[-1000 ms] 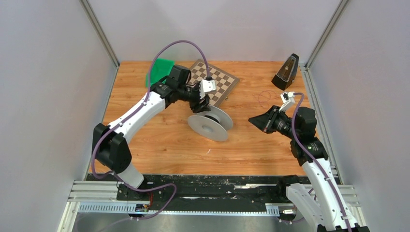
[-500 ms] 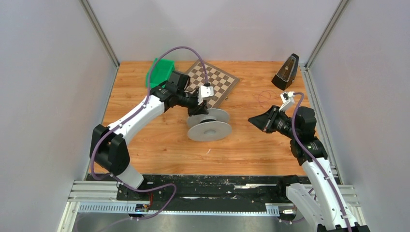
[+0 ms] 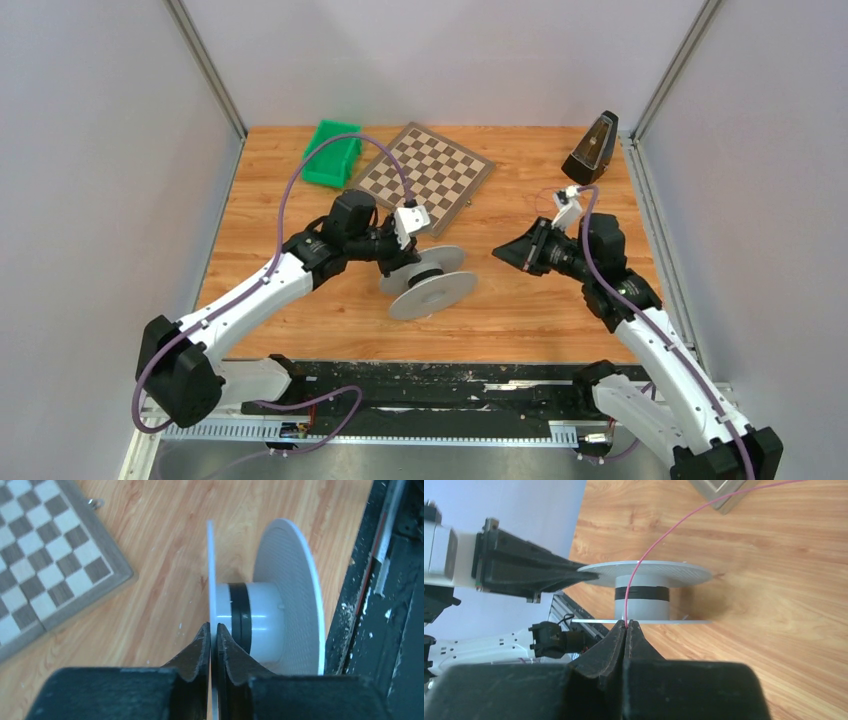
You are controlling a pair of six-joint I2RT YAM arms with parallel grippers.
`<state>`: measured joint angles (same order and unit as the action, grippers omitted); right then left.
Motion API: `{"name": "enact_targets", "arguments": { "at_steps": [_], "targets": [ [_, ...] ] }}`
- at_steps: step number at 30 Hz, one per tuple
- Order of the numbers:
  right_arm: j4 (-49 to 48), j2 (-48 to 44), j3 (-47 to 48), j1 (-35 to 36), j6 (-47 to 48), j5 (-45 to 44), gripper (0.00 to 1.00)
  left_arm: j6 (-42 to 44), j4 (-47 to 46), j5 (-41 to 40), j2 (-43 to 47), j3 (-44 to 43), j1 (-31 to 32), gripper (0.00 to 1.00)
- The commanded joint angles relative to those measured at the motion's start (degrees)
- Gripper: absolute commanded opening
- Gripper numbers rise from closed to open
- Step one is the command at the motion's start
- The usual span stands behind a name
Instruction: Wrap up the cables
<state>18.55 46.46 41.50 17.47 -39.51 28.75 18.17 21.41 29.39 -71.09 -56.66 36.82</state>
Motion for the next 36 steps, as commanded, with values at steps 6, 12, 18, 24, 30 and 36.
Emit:
{"name": "enact_targets", "arguments": {
  "at_steps": [6,12,18,24,30,36],
  "targets": [
    [-5.9,7.4,6.8,13.2,-3.2,-14.6,0.00,-17.5,-9.9,-13.2,2.0,1.6,0.7,0.00],
    [-9.2,15.7,12.2,15.1,-3.3,-17.4,0.00,-26.2,-16.1,-23.1,0.7,2.8,1.6,0.00],
    [-11.7,21.3,15.9,18.5,-3.5,-22.8,0.00,-30.3,-17.9,-25.3,-0.6,4.0,2.1,0.10],
    [-12.7,25.5,18.5,21.2,-3.7,-24.4,0.00,-30.4,-18.0,-24.0,-0.8,4.8,2.2,0.26],
    [-12.7,28.7,19.6,23.0,-4.2,-26.2,0.00,-30.8,-18.1,-23.8,-0.2,4.9,2.2,0.38],
    [-12.6,29.3,19.9,23.4,-4.5,-28.6,0.00,-30.8,-19.3,-25.3,1.7,4.7,2.2,0.45]
  ]
}}
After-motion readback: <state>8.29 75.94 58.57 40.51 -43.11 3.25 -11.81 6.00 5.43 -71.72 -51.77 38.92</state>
